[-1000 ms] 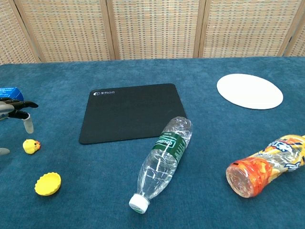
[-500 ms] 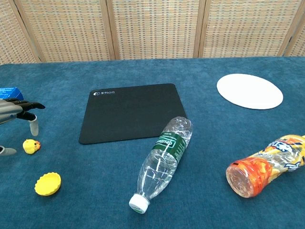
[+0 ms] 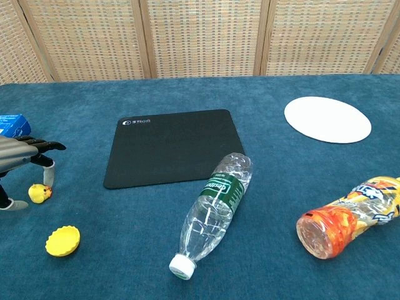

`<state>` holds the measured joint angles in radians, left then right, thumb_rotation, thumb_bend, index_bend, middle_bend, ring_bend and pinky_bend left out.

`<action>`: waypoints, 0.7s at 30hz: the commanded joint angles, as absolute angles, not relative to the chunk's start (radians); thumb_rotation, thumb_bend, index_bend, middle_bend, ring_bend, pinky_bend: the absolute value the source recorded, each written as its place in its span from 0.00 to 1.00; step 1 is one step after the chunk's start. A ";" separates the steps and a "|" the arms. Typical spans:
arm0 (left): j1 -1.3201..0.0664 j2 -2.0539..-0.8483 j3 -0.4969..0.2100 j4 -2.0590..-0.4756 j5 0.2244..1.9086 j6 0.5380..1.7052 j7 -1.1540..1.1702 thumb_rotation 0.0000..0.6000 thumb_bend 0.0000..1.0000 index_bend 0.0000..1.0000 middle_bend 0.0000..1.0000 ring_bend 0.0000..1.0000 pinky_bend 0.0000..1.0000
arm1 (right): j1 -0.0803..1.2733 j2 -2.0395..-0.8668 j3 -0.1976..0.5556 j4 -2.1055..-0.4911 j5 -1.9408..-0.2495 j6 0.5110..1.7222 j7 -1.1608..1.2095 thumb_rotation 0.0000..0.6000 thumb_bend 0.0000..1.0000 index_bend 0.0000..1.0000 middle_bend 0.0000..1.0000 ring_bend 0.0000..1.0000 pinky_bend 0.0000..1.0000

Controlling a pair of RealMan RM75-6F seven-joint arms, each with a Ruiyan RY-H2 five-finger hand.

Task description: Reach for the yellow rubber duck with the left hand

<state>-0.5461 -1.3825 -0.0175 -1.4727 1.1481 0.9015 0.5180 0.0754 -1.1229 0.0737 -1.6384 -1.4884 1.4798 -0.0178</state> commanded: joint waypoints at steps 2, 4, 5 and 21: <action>-0.547 -1.382 -0.013 -1.475 1.146 0.903 0.516 1.00 0.28 0.43 0.00 0.00 0.00 | 0.076 -1.122 0.074 -1.639 -1.487 1.479 -0.017 1.00 0.00 0.02 0.00 0.00 0.00; -0.549 -1.377 -0.009 -1.478 1.143 0.901 0.519 1.00 0.28 0.43 0.00 0.00 0.00 | 0.076 -1.122 0.074 -1.639 -1.488 1.479 -0.017 1.00 0.00 0.02 0.00 0.00 0.00; -0.549 -1.375 -0.007 -1.480 1.141 0.901 0.520 1.00 0.28 0.43 0.00 0.00 0.00 | 0.076 -1.122 0.074 -1.639 -1.488 1.479 -0.017 1.00 0.00 0.02 0.00 0.00 0.00; -0.547 -1.392 0.012 -1.457 1.153 0.913 0.493 1.00 0.35 0.50 0.00 0.00 0.00 | 0.078 -1.124 0.074 -1.640 -1.484 1.474 -0.021 1.00 0.00 0.02 0.00 0.00 0.00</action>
<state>-0.5479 -1.3906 0.0121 -1.4576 1.1508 0.9108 0.4957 0.0779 -1.1236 0.0737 -1.6401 -1.4843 1.4735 -0.0205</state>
